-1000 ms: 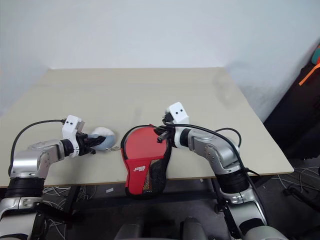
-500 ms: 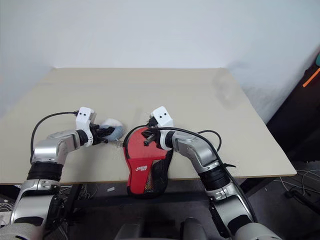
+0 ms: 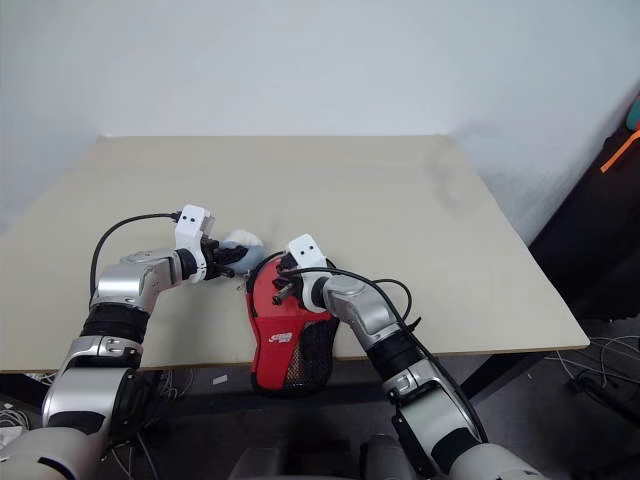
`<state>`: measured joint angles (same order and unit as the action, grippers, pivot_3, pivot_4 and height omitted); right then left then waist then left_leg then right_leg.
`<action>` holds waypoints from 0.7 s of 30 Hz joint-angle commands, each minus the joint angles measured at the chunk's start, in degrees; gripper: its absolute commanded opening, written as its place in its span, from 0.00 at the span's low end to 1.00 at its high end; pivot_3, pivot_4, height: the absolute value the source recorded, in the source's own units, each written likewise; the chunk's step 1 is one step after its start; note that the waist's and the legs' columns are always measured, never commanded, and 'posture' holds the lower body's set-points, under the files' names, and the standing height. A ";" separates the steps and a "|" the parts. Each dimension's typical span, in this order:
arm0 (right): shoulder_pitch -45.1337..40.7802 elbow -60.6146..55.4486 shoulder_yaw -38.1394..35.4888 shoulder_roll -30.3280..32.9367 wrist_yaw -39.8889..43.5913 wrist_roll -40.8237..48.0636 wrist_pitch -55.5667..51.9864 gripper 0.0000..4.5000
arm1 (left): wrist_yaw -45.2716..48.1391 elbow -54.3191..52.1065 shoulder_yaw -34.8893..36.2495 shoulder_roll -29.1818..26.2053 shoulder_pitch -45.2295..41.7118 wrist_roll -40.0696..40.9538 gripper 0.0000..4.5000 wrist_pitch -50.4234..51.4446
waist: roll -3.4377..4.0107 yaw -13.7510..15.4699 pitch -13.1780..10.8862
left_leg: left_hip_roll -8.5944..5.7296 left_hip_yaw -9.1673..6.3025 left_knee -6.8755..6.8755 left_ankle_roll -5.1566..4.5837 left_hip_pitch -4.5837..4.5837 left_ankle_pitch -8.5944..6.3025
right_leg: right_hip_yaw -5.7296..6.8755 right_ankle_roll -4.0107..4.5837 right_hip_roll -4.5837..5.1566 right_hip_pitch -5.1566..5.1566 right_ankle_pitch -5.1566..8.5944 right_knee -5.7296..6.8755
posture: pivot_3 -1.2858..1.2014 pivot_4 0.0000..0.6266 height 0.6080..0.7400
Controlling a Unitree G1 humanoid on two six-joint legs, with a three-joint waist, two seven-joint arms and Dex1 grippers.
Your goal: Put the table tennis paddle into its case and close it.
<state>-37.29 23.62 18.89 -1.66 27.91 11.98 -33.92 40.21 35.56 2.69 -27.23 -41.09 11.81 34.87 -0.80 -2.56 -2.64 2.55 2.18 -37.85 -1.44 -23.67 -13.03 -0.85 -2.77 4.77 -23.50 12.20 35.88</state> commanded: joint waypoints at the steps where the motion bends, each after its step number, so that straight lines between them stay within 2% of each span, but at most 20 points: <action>1: -0.58 0.53 -1.27 -0.82 0.38 -0.85 1.56 0.07 | 0.36 -0.59 0.26 -0.45 -2.56 -0.23 0.10 -1.36 | 0.00 -0.01 0.00 | 0.00 0.00 0.00 0.00 0.01 0.00 | 0.00 0.00 0.00 0.00 0.00 0.01 | 0.52 0.00 1.00; 11: 0.24 1.39 -1.22 -1.47 1.31 -2.48 1.91 0.07 | -1.29 1.27 0.02 -0.21 -3.19 -2.05 0.10 -4.07 | 0.00 -0.01 0.00 | 0.00 -0.01 0.00 0.01 0.02 0.00 | 0.00 0.00 0.00 0.00 0.00 0.02 | 0.52 0.00 1.00; 21: 0.79 1.47 -1.41 -1.85 2.04 -3.48 2.09 0.07 | -6.62 15.80 -0.24 0.43 -9.00 -6.57 0.10 -14.14 | -0.01 0.02 0.01 | 0.00 0.00 -0.01 0.03 0.05 0.01 | 0.01 0.00 0.00 0.02 0.00 0.04 | 0.52 0.00 1.00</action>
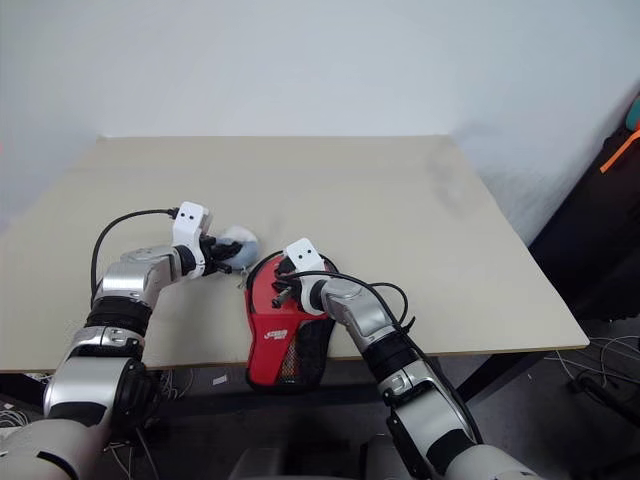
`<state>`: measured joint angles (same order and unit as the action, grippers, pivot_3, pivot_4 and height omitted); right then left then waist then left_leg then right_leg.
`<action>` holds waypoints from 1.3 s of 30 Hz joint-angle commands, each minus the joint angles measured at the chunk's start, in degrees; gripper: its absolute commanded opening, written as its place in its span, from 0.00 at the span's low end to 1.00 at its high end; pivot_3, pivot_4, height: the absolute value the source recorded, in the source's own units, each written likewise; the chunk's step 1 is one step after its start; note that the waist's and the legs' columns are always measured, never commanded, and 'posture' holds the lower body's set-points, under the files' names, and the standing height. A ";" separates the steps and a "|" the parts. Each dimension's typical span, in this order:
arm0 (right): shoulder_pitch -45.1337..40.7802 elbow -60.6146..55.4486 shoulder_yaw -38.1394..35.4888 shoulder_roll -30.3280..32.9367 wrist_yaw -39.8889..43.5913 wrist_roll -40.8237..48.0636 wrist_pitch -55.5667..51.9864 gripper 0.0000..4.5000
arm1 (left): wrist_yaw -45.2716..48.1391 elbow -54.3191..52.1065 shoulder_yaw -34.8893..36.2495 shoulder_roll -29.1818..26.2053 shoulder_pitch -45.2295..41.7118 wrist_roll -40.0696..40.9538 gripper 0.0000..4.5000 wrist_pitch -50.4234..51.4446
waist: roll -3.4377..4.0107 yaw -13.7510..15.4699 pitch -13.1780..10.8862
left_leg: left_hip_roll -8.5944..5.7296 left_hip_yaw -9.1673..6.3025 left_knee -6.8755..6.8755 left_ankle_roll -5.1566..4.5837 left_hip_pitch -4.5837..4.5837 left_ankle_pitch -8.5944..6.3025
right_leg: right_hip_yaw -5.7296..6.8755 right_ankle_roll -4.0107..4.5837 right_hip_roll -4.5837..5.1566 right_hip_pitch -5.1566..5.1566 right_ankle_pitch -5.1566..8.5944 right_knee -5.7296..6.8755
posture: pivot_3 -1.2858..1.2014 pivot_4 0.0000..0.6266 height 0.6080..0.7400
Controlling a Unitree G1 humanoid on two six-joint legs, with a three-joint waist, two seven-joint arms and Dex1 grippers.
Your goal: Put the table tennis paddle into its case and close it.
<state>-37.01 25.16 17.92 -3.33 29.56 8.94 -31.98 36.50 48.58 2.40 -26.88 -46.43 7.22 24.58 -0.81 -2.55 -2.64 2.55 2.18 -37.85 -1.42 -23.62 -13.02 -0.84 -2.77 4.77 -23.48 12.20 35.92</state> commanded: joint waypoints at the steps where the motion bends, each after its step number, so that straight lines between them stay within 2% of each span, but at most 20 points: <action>1: 0.58 0.00 -0.44 -0.25 0.40 -0.54 0.20 0.07 | -3.10 3.99 0.00 0.31 -4.28 -2.17 0.10 -4.56 | 0.00 0.01 0.00 | 0.00 -0.01 0.00 0.00 0.00 0.00 | 0.00 0.00 0.00 0.00 0.00 0.00 | 0.52 0.00 1.00; 6: 0.96 0.21 -0.30 -0.42 0.54 -0.91 0.33 0.07 | -2.56 8.33 -0.56 2.06 -7.42 -3.23 0.10 -6.78 | -0.01 0.01 0.01 | 0.00 -0.01 -0.01 0.00 0.00 0.00 | 0.01 0.00 0.00 0.01 0.00 0.00 | 0.52 0.00 1.00; 16: 1.48 1.78 -0.02 -0.61 0.76 -1.75 1.34 0.07 | 0.23 9.05 -2.02 3.80 -8.68 -4.60 0.10 -7.95 | -0.01 0.00 0.01 | 0.00 -0.01 -0.01 0.00 0.00 0.00 | 0.01 0.00 0.00 0.01 0.00 0.01 | 0.52 0.00 1.00; 29: 1.17 2.39 0.14 -0.96 1.48 -2.21 1.69 0.07 | -7.46 22.66 -1.23 8.43 -18.84 -8.20 0.10 -11.36 | -0.04 0.02 0.03 | -0.02 -0.04 -0.03 0.00 0.00 0.01 | 0.02 -0.03 -0.01 0.04 0.01 0.00 | 0.52 0.00 1.00; 39: 1.13 2.26 -0.40 -1.29 1.32 -2.53 1.41 0.07 | -15.98 26.88 -4.04 12.05 -22.93 -14.44 0.10 -16.90 | -0.05 -0.02 0.03 | -0.02 -0.04 -0.02 0.00 -0.01 0.00 | 0.01 -0.03 -0.02 0.02 0.01 0.01 | 0.52 0.00 1.00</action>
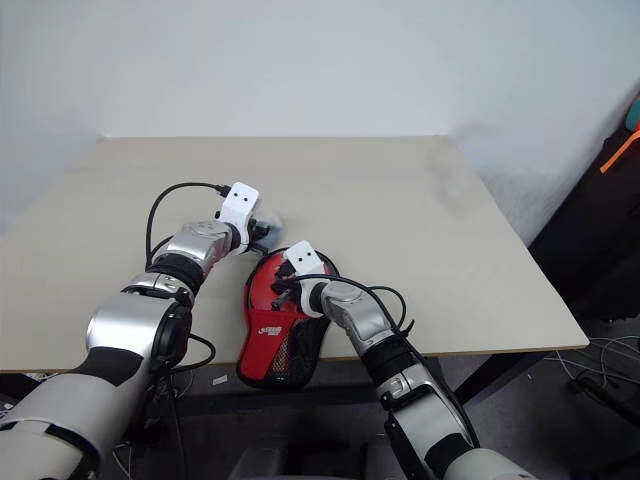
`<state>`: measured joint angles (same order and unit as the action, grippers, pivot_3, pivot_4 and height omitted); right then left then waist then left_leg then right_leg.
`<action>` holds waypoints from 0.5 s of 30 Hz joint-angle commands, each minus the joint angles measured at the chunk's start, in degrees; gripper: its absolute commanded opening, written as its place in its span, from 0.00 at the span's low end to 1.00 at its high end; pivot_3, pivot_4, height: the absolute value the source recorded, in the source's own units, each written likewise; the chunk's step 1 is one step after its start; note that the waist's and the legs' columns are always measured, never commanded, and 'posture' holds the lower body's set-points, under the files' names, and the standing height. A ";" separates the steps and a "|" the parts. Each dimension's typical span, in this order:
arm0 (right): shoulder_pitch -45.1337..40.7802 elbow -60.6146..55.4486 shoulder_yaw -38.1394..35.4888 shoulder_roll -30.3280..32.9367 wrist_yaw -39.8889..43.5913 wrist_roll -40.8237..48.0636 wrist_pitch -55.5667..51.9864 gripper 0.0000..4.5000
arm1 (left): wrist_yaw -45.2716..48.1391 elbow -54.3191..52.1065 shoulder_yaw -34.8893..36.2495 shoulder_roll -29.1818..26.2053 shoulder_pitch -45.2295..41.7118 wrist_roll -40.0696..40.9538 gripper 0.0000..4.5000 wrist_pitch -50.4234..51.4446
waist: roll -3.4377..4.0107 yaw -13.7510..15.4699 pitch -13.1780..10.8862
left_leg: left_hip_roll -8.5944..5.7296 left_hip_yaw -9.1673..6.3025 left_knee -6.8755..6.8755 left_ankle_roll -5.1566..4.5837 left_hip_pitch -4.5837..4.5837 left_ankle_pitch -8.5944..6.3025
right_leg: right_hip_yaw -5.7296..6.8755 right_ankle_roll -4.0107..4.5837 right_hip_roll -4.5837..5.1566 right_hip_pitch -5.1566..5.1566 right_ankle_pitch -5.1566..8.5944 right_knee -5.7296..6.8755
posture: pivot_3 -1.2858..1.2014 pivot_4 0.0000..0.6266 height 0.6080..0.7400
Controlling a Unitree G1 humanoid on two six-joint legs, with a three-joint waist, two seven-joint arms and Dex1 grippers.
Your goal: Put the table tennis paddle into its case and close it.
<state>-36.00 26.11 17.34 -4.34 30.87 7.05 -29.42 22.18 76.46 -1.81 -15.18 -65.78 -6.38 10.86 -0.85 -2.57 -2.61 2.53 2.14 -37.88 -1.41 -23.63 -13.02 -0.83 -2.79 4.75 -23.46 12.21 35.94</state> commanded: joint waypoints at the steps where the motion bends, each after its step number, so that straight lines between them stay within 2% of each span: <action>1: 0.14 1.28 0.12 -0.31 0.03 -0.71 -1.17 0.07 | -1.89 -0.80 0.29 0.50 -3.70 -0.89 0.10 -3.43 | 0.00 -0.01 0.00 | 0.00 0.00 0.00 0.00 0.00 0.00 | 0.00 0.00 0.00 -0.01 0.00 0.00 | 0.52 0.00 1.00; 15: 0.20 1.02 -0.22 -0.20 0.36 -1.10 -1.63 0.07 | -2.00 0.48 1.76 5.33 -5.02 -1.89 0.10 -11.43 | 0.00 0.04 0.00 | -0.01 -0.01 -0.01 0.00 -0.03 0.00 | 0.00 0.00 0.00 0.00 0.00 -0.01 | 0.52 0.00 1.00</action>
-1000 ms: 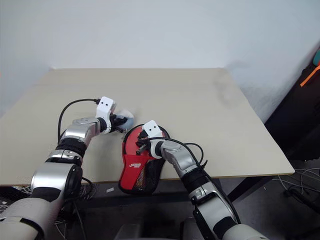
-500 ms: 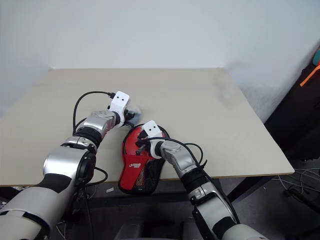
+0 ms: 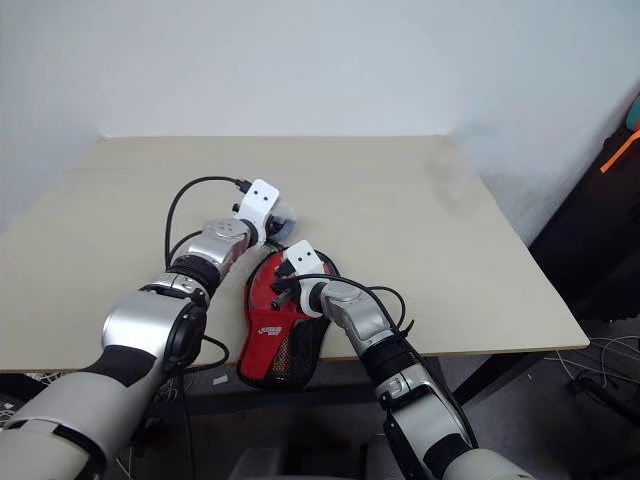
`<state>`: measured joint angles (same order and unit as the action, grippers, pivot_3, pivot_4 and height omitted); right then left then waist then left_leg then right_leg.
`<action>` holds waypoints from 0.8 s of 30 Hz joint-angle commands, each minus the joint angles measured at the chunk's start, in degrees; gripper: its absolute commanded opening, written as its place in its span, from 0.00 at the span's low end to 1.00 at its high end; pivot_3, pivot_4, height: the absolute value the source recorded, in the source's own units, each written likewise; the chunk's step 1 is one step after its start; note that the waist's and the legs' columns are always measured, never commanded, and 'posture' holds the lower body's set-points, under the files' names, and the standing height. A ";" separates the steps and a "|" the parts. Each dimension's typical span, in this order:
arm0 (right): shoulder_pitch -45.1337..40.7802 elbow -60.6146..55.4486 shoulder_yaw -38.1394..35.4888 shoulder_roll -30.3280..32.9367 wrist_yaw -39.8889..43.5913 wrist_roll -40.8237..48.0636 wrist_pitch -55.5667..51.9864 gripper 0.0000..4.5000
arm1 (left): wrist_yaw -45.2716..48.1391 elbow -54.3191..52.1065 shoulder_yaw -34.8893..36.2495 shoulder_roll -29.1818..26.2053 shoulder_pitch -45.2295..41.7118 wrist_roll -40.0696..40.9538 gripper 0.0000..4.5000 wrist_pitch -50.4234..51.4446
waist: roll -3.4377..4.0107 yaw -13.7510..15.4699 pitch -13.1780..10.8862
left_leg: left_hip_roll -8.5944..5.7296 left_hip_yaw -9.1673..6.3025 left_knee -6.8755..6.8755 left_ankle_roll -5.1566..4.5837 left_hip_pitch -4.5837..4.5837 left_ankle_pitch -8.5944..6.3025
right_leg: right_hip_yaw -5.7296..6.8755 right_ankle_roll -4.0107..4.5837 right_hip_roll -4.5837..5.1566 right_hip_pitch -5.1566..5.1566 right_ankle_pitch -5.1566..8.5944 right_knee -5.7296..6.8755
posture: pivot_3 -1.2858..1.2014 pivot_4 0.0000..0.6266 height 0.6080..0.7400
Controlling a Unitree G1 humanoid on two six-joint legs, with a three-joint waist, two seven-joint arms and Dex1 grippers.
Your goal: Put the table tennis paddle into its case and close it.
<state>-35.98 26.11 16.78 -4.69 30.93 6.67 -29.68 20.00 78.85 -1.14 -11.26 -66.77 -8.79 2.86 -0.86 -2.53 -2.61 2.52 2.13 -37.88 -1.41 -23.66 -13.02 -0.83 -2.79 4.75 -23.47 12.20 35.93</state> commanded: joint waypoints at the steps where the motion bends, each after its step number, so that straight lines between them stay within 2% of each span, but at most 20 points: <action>1: 0.21 0.93 0.35 0.17 0.32 -0.72 -1.43 0.07 | 0.38 -1.85 1.19 1.82 -4.14 0.50 0.10 -3.66 | 0.00 0.01 0.00 | 0.00 0.00 0.00 0.00 0.00 0.00 | 0.00 0.00 0.00 0.00 0.00 0.00 | 0.52 0.00 1.00; 9: 0.68 0.07 0.55 0.38 0.27 -0.81 -2.06 0.07 | 4.27 -1.89 0.23 5.62 -3.67 -0.70 0.10 -7.21 | 0.00 0.00 0.00 | -0.01 -0.01 0.00 0.00 0.00 0.00 | 0.00 0.00 0.00 0.00 0.00 0.00 | 0.52 0.00 1.00; 13: 0.88 -0.20 0.44 0.52 0.13 -0.83 -2.36 0.07 | 10.57 -2.26 -0.77 6.62 -1.72 -1.48 0.10 -9.00 | 0.00 0.00 0.00 | -0.02 -0.01 0.00 -0.01 0.00 0.00 | 0.00 -0.01 0.00 0.00 0.00 -0.01 | 0.52 0.00 1.00; 24: 0.87 -0.19 0.56 0.62 0.31 -0.87 -2.63 0.07 | 27.68 -3.11 -4.33 2.44 1.81 -3.25 0.10 -14.33 | 0.00 -0.03 0.00 | -0.01 -0.01 0.01 -0.01 0.00 0.00 | -0.01 -0.01 0.00 0.00 0.01 0.00 | 0.52 0.00 1.00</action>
<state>-35.59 25.12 16.90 -4.30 31.37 6.64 -31.14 44.54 77.80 -4.71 -9.13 -64.85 -12.05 -9.88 -0.85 -2.56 -2.61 2.51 2.12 -37.88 -1.43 -23.66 -13.02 -0.84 -2.80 4.75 -23.46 12.21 35.93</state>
